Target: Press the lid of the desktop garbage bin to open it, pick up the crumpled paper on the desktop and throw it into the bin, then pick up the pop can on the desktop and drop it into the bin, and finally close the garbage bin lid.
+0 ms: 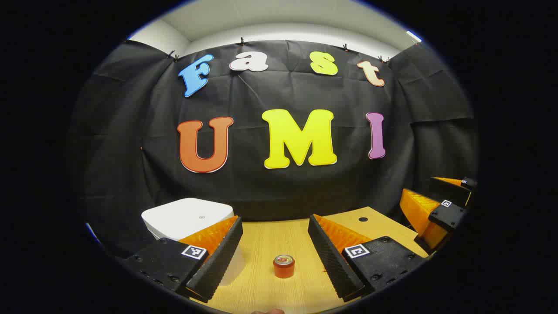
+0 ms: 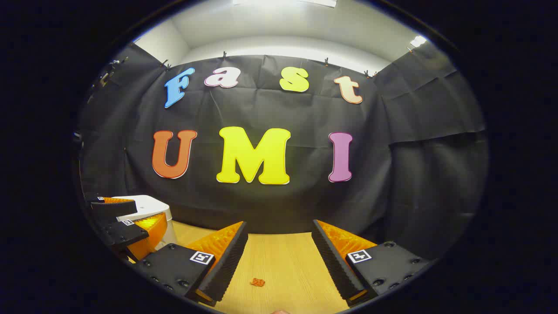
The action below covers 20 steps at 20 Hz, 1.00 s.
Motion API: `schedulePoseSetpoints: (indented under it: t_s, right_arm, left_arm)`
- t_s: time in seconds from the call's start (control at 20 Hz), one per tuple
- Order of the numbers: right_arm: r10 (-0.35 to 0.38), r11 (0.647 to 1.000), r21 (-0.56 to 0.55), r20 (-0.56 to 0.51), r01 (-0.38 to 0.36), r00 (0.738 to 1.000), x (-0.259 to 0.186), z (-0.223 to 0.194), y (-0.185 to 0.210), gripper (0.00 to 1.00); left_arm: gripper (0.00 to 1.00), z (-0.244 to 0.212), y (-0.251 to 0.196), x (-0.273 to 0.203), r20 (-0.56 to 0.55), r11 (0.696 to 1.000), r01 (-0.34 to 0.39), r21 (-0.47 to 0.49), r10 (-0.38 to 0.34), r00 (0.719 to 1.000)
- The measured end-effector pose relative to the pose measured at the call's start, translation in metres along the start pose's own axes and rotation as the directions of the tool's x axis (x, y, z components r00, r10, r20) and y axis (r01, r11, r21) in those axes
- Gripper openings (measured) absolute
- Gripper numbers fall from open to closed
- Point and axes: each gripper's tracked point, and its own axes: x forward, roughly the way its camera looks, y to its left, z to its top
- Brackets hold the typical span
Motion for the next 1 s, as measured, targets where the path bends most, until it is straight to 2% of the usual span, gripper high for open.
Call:
schedulePoseSetpoints:
  t_s: [0.3, 0.55, 0.9, 0.95, 1.0]
  right_arm:
    - [-0.023, 1.0, -0.009, -0.005, 0.023, 1.0, 0.009, -0.002, -0.011, 0.95]
    - [0.017, 0.999, -0.047, 0.007, -0.016, 1.0, 0.012, 0.001, -0.001, 0.92]
    - [0.057, 0.997, -0.05, 0.007, -0.057, 0.998, 0.02, -0.001, 0.011, 0.95]
    - [0.06, 0.997, -0.053, 0.008, -0.059, 0.998, 0.02, -0.001, 0.011, 0.95]
    - [0.062, 0.997, -0.055, 0.005, -0.062, 0.998, 0.021, -0.002, 0.012, 0.95]
  left_arm:
    - [0.99, 0.001, 0.002, 0.007, 0.004, 1.0, -0.004, -0.005, 0.004, 1.0]
    - [0.99, 0.0, 0.001, 0.013, -0.001, 1.0, -0.004, -0.02, 0.004, 1.0]
    - [0.99, 0.003, 0.012, 0.017, 0.008, 0.999, -0.037, -0.005, 0.037, 0.999]
    - [0.92, 0.003, 0.013, 0.017, 0.009, 0.999, -0.039, -0.002, 0.039, 0.999]
    - [0.99, 0.004, 0.012, 0.018, 0.009, 0.999, -0.036, 0.0, 0.036, 0.999]
